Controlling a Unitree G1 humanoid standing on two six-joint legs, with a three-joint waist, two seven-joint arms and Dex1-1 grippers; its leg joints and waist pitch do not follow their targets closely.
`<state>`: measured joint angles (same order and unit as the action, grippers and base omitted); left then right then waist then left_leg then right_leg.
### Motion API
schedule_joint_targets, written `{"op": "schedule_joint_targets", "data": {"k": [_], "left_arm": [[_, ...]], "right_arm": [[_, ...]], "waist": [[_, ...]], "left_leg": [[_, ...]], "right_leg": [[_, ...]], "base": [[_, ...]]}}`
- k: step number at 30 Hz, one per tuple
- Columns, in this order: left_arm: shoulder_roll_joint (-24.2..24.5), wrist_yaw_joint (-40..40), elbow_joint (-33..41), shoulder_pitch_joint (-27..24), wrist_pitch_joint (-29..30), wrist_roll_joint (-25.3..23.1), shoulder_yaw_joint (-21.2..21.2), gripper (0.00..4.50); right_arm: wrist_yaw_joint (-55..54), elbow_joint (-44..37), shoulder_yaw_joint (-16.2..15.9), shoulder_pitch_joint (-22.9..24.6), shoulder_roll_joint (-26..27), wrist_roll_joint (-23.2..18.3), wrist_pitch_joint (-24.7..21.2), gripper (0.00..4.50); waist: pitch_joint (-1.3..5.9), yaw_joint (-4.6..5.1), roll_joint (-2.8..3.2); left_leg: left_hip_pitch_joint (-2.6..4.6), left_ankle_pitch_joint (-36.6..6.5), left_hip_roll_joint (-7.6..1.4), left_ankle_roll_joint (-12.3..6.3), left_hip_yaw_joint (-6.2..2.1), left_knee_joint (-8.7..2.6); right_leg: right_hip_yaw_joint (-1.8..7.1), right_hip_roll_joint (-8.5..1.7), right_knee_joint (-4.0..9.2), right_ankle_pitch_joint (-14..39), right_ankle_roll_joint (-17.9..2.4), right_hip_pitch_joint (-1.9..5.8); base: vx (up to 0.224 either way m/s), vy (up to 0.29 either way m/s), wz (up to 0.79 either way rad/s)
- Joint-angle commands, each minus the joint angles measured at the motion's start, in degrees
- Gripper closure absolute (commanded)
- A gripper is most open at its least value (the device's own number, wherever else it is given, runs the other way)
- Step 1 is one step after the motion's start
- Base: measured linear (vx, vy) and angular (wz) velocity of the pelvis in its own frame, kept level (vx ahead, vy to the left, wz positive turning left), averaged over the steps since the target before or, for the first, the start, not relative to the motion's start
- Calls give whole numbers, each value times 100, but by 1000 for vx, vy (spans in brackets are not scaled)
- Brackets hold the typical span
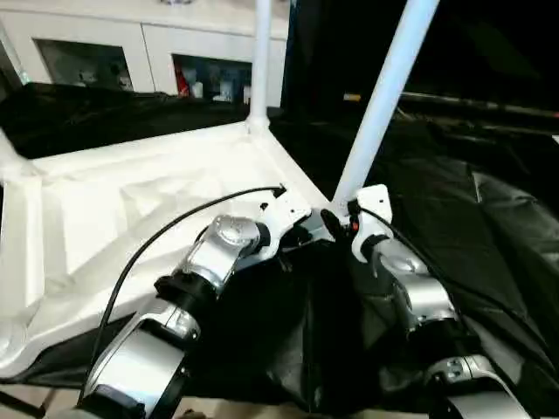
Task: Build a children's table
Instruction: Rotate leg to tighten
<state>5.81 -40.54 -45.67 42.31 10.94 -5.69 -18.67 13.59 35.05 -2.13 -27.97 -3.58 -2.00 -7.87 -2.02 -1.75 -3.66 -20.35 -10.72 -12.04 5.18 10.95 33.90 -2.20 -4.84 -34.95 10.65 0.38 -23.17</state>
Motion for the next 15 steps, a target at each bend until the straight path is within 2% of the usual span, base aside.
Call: {"op": "schedule_joint_targets", "data": {"k": [1,5,6,8,9,10,11,12,13,14,15], "left_arm": [[-310,-36,-85,8,-293,73,-146,450],[-34,-420,-73,-43,-508,53,-136,450],[57,-581,-43,-66,-582,66,-139,450],[266,-939,-5,-101,-690,85,-120,450],[373,-1182,62,-143,-719,133,-130,450],[488,-1498,142,-197,-855,189,-155,450],[624,-1924,253,-272,-1011,287,-183,450],[702,-2174,325,-321,-1103,349,-199,450],[767,-2296,364,-339,-1035,371,-203,450],[804,-2333,368,-339,-996,367,-201,450],[861,-2431,391,-346,-992,377,-207,450]], "right_arm": [[354,189,-522,21,300,31,-90,101],[857,112,-459,57,1,-66,164,88],[1076,14,-444,84,-127,-127,175,88],[1725,-264,-447,162,-496,-243,221,88],[2074,-443,-489,225,-693,-282,213,88],[2426,-642,-519,294,-885,-349,186,88],[2843,-886,-553,376,-1115,-451,128,88],[3073,-1030,-573,426,-1243,-516,88,88],[3314,-1178,-594,479,-1377,-594,49,88],[3480,-1271,-613,514,-1472,-637,27,88],[3699,-1397,-643,565,-1601,-701,-36,88]], "waist": [[242,10,-15],[245,-4,-34],[242,-4,-52],[237,-23,-49],[247,-35,-38],[254,-39,-44],[252,-62,-56],[258,-87,-34],[262,-73,-43],[265,-78,-39],[284,-93,10]], "left_leg": [[39,-1997,-48,-45,-63,-446],[18,-1963,-58,-114,-79,-460],[7,-1937,-58,-137,-78,-462],[-3,-1851,-67,-198,-81,-468],[-4,-1778,-75,-222,-80,-465],[-30,-1665,-81,-243,-81,-469],[-23,-1614,-82,-277,-82,-472],[-26,-1539,-94,-312,-82,-466],[-40,-1407,-105,-377,-62,-460],[-27,-1380,-108,-380,-60,-457],[1,-1217,-120,-415,-48,-440]], "right_leg": [[153,-237,618,2627,-550,118],[143,-254,629,2748,-499,136],[144,-256,633,2732,-499,143],[141,-256,628,2646,-532,158],[149,-268,613,2512,-590,163],[149,-265,579,2295,-671,188],[144,-255,584,2213,-687,205],[155,-272,557,2048,-736,227],[167,-256,517,1705,-856,217],[161,-249,502,1594,-925,220],[167,-250,445,1148,-1152,212]], "base": [[0,0,0],[0,0,0],[0,0,0],[0,0,0],[0,0,0],[0,0,0],[0,0,0],[0,0,0],[0,0,0],[0,0,0],[0,0,0]]}}
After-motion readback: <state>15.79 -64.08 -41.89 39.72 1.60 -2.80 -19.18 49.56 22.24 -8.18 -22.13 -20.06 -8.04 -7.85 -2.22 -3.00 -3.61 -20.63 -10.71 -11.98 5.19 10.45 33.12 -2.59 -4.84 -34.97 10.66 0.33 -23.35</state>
